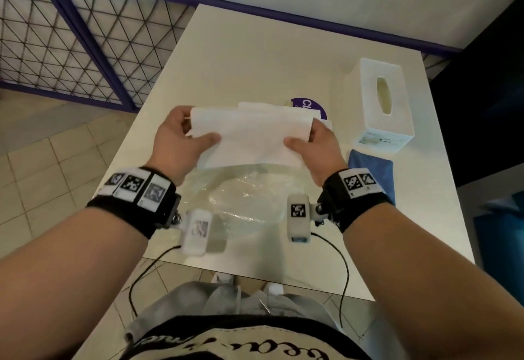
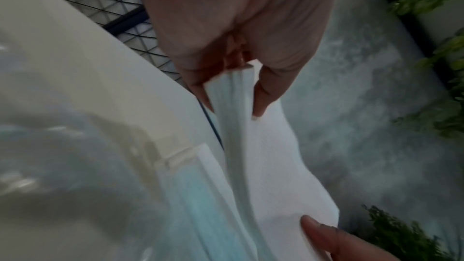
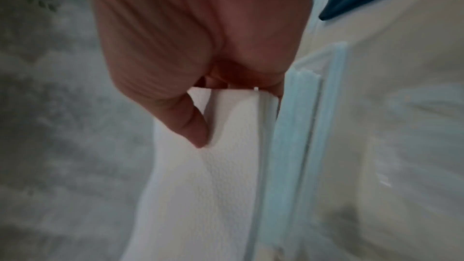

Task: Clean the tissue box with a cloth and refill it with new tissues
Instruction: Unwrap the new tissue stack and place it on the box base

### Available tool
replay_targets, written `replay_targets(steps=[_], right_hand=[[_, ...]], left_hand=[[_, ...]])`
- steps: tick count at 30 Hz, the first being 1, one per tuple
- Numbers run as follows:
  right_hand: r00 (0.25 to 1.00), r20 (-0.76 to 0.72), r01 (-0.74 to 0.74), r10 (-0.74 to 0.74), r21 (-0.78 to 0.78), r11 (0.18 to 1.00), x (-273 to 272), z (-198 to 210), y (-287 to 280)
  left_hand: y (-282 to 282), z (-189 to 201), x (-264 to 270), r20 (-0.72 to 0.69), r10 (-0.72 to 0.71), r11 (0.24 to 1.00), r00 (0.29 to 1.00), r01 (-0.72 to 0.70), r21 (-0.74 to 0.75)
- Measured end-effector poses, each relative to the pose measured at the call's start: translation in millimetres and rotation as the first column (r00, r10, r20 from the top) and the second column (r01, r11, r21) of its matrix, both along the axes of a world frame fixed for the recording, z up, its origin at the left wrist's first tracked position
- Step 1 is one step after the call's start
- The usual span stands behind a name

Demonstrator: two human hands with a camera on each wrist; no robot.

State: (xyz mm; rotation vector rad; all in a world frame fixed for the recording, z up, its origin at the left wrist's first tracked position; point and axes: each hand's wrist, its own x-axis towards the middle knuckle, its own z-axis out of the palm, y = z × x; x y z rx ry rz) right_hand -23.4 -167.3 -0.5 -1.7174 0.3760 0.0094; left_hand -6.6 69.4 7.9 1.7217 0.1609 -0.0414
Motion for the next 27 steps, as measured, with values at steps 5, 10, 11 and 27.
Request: replay_targets(steps=[5, 10, 11, 27], right_hand=[[0.981, -0.012, 0.195, -0.196, -0.065, 0.979, 44.0, 16.0, -31.2], [0.962, -0.095, 0.227, -0.257, -0.252, 0.941, 73.4, 12.9, -53.9], [0.961, -0.111, 0.218, -0.255, -0.268, 0.938, 77.0, 10.5, -56.2], [0.947, -0.217, 0.122, -0.235, -0.432, 0.894, 78.6, -18.5, -70.4]], left_hand=[[-29.5, 6.5, 58.7, -0.015, -0.062, 0.992, 0.998, 0.063, 0.113], [-55.6, -3.8, 98.0, -0.036, -0.066, 0.968, 0.997, 0.072, 0.241], [-58.3, -7.7, 102.4, -0.045, -0.072, 0.961, 0.996, 0.081, 0.266], [-54.5, -23.7, 96.4, -0.009, -0.206, 0.779, 0.978, 0.17, 0.604]])
